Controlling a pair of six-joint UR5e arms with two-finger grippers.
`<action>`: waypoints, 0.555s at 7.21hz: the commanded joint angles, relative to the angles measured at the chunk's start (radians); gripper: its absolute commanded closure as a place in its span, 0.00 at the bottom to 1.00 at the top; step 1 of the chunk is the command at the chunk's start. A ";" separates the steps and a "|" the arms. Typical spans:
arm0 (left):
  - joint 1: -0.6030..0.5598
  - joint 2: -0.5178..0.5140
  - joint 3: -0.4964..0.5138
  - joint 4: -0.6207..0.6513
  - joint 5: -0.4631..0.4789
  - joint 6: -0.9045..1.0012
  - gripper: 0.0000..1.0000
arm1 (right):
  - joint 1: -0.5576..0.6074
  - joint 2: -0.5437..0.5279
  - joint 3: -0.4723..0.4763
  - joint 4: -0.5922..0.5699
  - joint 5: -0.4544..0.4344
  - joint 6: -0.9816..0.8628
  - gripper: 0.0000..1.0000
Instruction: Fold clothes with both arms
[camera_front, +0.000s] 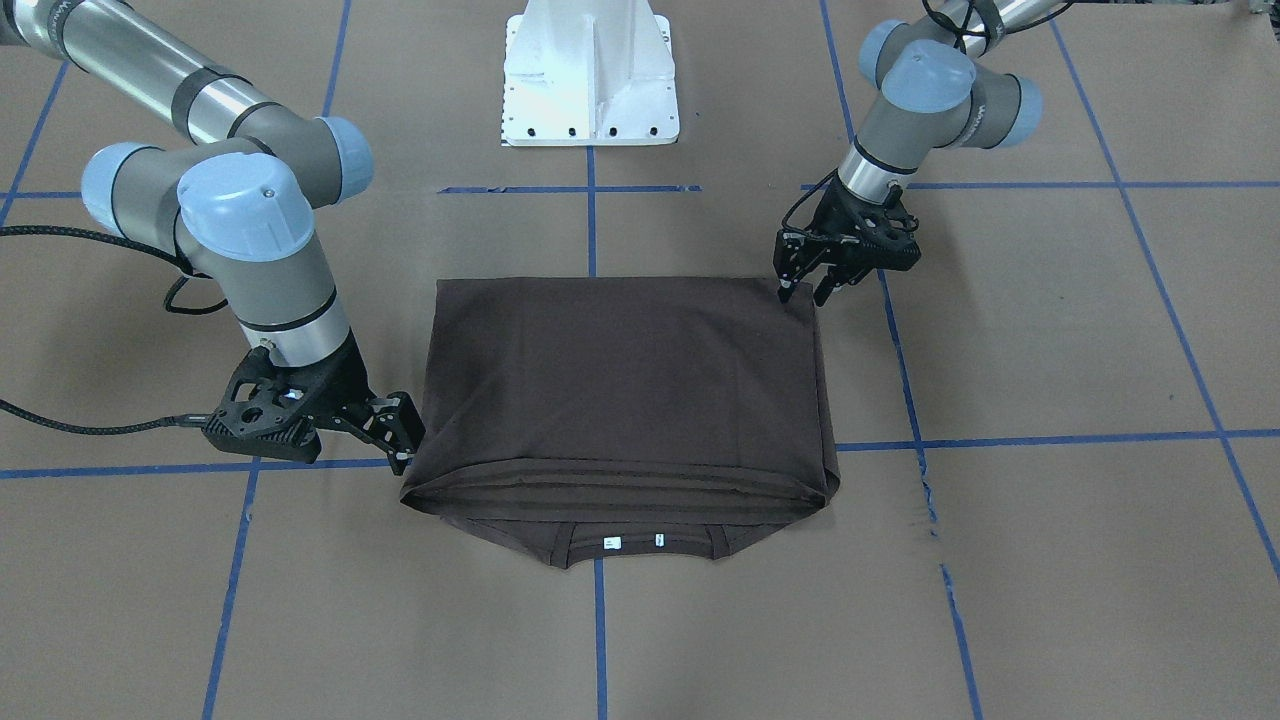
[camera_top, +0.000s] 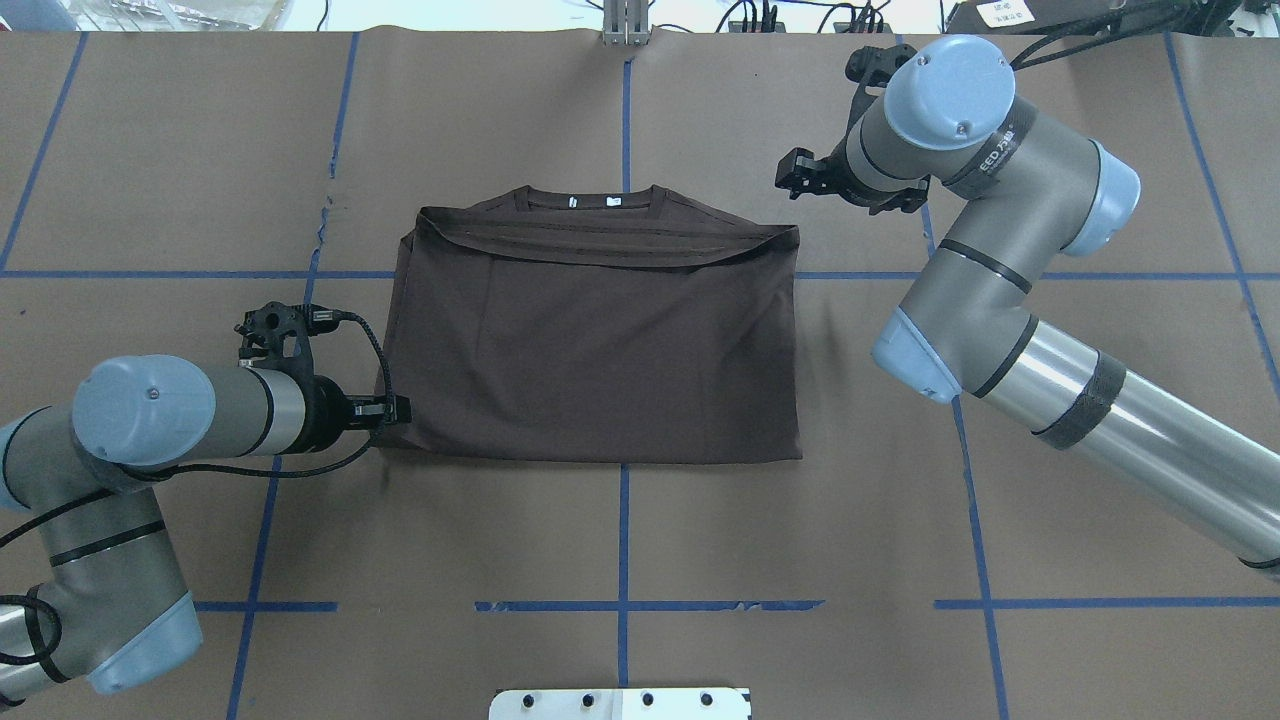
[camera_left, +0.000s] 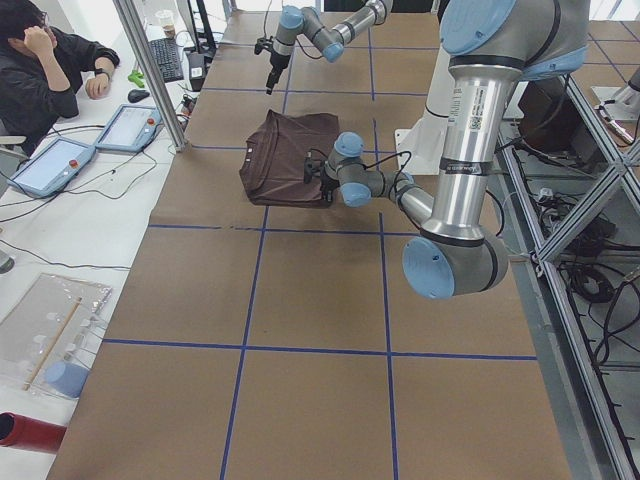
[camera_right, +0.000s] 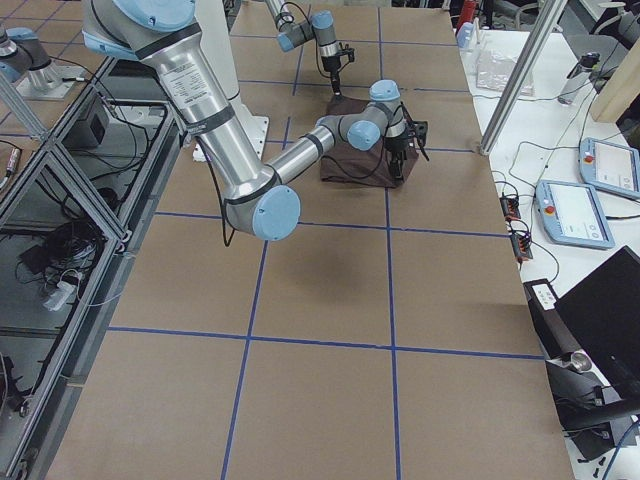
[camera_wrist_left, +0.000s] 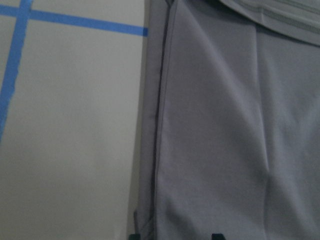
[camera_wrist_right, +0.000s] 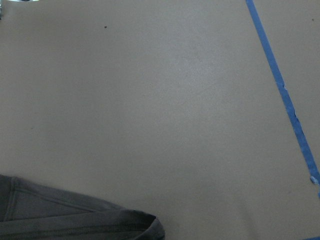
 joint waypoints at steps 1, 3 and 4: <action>0.010 0.012 0.002 0.001 0.002 -0.004 0.43 | 0.000 0.000 0.000 0.000 0.000 0.000 0.00; 0.017 0.012 0.002 0.001 0.002 -0.004 0.43 | 0.000 -0.002 0.000 0.002 0.000 -0.002 0.00; 0.028 0.012 0.002 0.001 0.004 -0.004 0.48 | 0.000 -0.002 0.000 0.002 0.000 -0.002 0.00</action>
